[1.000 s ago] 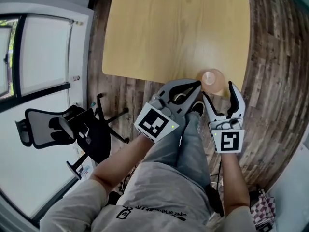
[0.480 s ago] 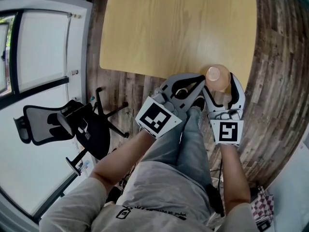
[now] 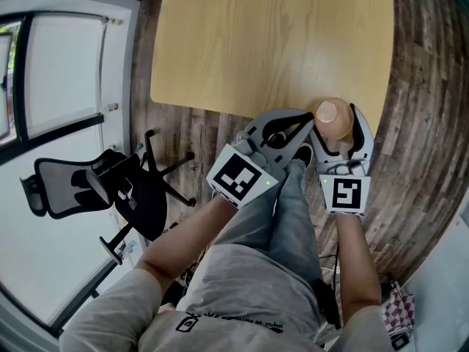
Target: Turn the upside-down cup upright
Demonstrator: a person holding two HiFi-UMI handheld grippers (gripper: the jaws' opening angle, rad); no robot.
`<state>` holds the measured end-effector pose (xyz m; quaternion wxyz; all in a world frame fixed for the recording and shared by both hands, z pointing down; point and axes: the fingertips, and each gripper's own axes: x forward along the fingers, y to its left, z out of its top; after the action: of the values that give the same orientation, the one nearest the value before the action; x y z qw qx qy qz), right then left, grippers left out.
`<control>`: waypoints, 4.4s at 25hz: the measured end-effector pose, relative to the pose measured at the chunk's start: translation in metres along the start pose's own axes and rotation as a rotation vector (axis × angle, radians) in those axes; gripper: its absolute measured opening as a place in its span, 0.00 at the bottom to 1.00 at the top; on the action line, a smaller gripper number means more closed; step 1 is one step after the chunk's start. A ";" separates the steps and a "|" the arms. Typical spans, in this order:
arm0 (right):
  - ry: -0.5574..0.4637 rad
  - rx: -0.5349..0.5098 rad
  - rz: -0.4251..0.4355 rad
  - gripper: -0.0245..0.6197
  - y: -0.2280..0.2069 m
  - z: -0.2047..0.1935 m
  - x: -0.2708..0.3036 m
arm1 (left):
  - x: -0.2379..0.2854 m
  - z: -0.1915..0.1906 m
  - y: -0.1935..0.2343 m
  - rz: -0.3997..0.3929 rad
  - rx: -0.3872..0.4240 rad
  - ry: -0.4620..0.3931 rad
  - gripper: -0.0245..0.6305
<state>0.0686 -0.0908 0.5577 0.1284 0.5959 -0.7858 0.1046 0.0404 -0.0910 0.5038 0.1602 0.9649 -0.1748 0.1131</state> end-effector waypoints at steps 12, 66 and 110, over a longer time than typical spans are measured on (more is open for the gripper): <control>0.000 0.038 0.005 0.60 0.000 0.000 0.003 | 0.001 0.001 0.002 -0.005 -0.002 -0.002 0.05; -0.254 1.180 0.213 0.60 -0.018 0.061 -0.018 | -0.010 0.016 -0.010 -0.152 0.080 -0.100 0.49; -0.353 1.351 0.371 0.60 -0.001 0.077 -0.026 | -0.013 0.028 -0.016 -0.340 0.013 -0.121 0.50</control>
<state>0.0705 -0.0918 0.4763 -0.4171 0.4097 -0.6468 0.4897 0.0390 -0.0824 0.4697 0.1600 0.9866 -0.0178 0.0269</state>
